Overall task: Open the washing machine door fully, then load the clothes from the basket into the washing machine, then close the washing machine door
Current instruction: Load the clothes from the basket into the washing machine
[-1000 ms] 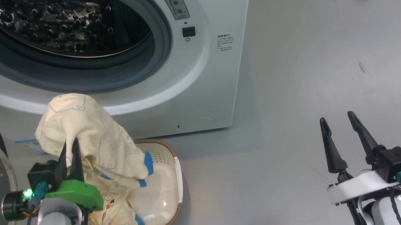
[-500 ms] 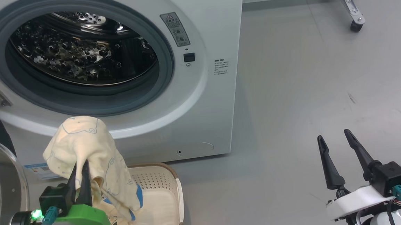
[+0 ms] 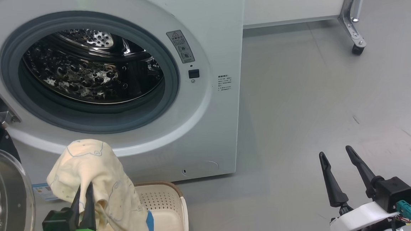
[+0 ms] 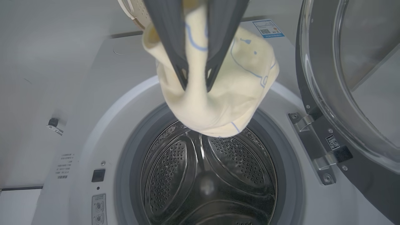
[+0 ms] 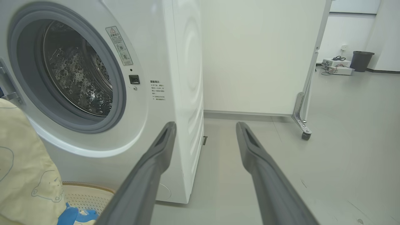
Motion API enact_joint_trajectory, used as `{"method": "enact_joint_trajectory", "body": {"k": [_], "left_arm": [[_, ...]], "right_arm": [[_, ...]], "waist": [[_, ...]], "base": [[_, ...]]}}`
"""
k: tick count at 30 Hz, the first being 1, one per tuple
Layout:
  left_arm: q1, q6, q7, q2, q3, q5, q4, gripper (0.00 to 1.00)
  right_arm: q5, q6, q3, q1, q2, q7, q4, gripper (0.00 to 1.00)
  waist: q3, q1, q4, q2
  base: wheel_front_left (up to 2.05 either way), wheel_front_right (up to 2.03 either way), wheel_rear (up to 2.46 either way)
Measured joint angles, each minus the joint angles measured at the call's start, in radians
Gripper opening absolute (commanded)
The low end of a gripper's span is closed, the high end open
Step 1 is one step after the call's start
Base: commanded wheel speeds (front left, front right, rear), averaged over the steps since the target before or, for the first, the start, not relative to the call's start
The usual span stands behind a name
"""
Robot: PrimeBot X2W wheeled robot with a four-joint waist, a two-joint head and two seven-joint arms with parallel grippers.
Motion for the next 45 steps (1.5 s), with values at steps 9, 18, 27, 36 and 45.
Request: {"method": "enact_joint_trajectory", "body": {"k": [9,18,27,36,45], "left_arm": [[0.023,0.0,0.0,0.0,0.01,0.0,-0.016,0.0],[0.04,0.001,0.0,0.0,0.015,0.0,-0.034,0.0],[0.043,0.002,0.0,0.0,0.016,-0.001,-0.036,0.0],[0.041,0.015,0.0,0.0,0.023,-0.009,-0.036,0.0],[-0.043,0.014,0.029,-0.001,0.021,-0.034,-0.027,0.0]], "right_arm": [[0.009,0.0,0.008,0.02,0.002,0.0,-0.001,1.0],[0.014,0.0,0.015,0.02,0.003,0.0,-0.002,1.0],[0.015,0.0,0.023,0.02,0.004,0.0,-0.007,1.0],[0.015,0.0,0.033,0.02,0.004,0.0,-0.025,1.0],[0.013,0.0,0.049,0.013,0.004,0.0,-0.062,1.0]], "waist": [[-0.019,0.0,-0.002,0.0],[-0.023,0.0,-0.001,0.0],[-0.023,0.0,-0.003,0.0],[-0.004,0.0,-0.004,0.0],[0.064,0.0001,-0.013,0.0]], "base": [[0.0,0.0,0.0],[0.0,0.0,0.0],[0.0,0.0,0.0],[0.0,0.0,0.0],[0.0,0.0,0.0]]}}
